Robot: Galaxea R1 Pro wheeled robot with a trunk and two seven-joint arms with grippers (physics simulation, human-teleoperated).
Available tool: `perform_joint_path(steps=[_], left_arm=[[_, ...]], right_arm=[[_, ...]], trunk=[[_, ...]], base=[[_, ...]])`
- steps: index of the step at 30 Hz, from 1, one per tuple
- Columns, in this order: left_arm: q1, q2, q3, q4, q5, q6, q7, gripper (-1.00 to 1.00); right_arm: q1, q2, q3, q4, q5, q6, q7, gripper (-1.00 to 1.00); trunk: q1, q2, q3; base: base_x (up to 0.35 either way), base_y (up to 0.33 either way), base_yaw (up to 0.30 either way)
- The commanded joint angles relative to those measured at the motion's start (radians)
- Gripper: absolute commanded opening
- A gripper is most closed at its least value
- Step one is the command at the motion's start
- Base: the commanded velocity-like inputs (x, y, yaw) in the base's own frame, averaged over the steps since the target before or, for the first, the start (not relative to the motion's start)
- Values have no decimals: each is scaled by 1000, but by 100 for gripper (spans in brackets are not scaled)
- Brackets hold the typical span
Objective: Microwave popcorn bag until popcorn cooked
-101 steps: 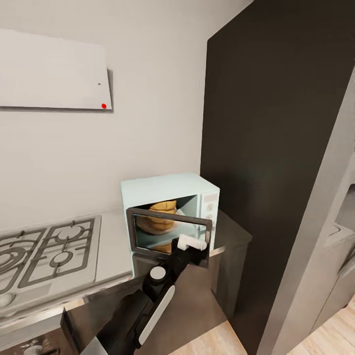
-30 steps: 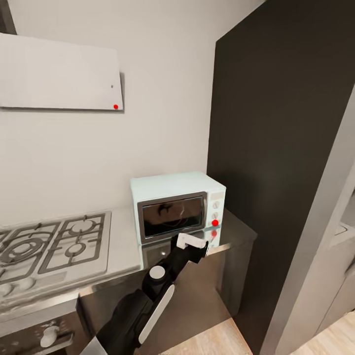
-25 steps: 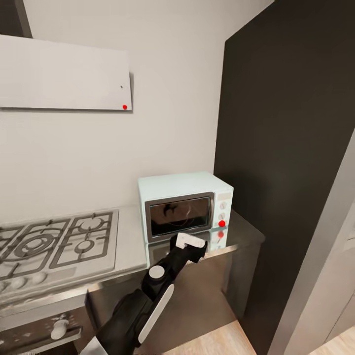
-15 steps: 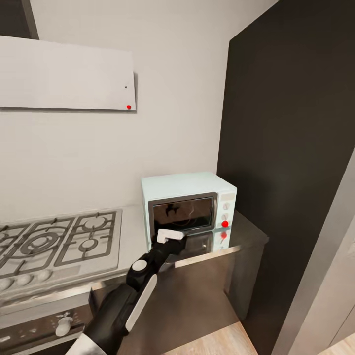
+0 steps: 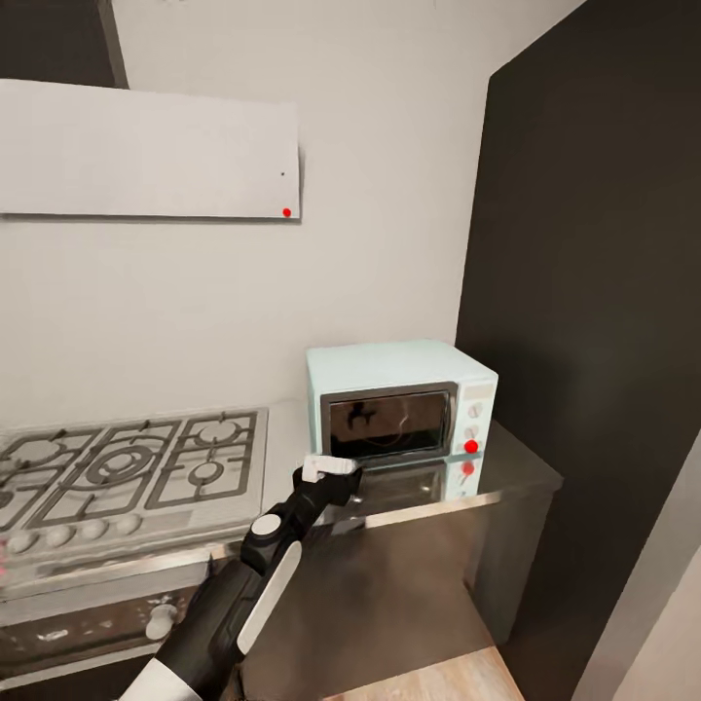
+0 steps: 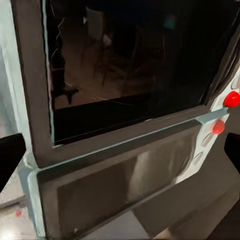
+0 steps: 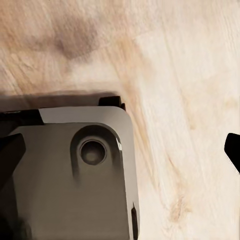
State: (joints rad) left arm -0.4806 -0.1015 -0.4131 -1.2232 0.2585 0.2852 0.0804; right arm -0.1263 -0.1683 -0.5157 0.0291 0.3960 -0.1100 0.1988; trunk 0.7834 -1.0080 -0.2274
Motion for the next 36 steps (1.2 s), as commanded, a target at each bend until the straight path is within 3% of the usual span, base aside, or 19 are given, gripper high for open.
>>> perform_joint_path(steps=[1,17,18,21,22,23,24,28,29,33,35,36], left_arm=[[-1,1,-3,-1,10,2,6,100],[13,6,-20,1,5,-51,-1,100],[13,5,-36,6,6,-50,-2,100],[13,0,-138,42,9,-47,-4,100],[13,-6,-229,80,12,-46,-3,100],[13,-8,-267,95,21,-45,-3,100],[12,-9,-322,118,68,-45,-3,100],[12,-11,-418,191,249,-53,-3,100],[12,-12,-456,247,302,-57,-4,100],[14,-19,-484,462,389,-98,-5,100],[14,-46,-488,680,463,-183,-12,100],[15,-62,-488,815,487,-212,-45,100]], right_arm=[[-1,-1,-9,3,8,-6,0,100],[-1,0,-8,3,8,-7,-3,100],[-1,0,-8,3,8,-7,-3,100],[-1,0,-7,3,9,-6,-3,100],[-1,0,-7,3,9,-6,-3,100],[-1,0,-7,3,9,-5,-2,100],[-1,0,-7,3,9,-5,-2,100],[-1,0,-7,3,9,-6,-2,100],[-1,0,-7,3,9,-6,-2,100],[-1,0,-7,3,9,-7,-2,100],[-1,0,-7,3,9,-7,-2,100],[-1,1,-7,3,9,-7,-2,100]], trunk=[[0,-1,-1],[0,-1,-1],[0,-1,-1],[0,-1,-1],[0,-1,-1],[0,-1,-1],[0,-1,-1],[0,-1,-1],[0,-1,-1],[0,-1,-1],[0,-1,-1],[0,-1,-1]], base=[[0,0,272],[0,0,269],[0,0,142],[0,0,52],[0,0,15],[0,0,10],[0,0,4],[0,0,1],[0,0,0],[0,0,0],[0,0,0],[0,0,0]])
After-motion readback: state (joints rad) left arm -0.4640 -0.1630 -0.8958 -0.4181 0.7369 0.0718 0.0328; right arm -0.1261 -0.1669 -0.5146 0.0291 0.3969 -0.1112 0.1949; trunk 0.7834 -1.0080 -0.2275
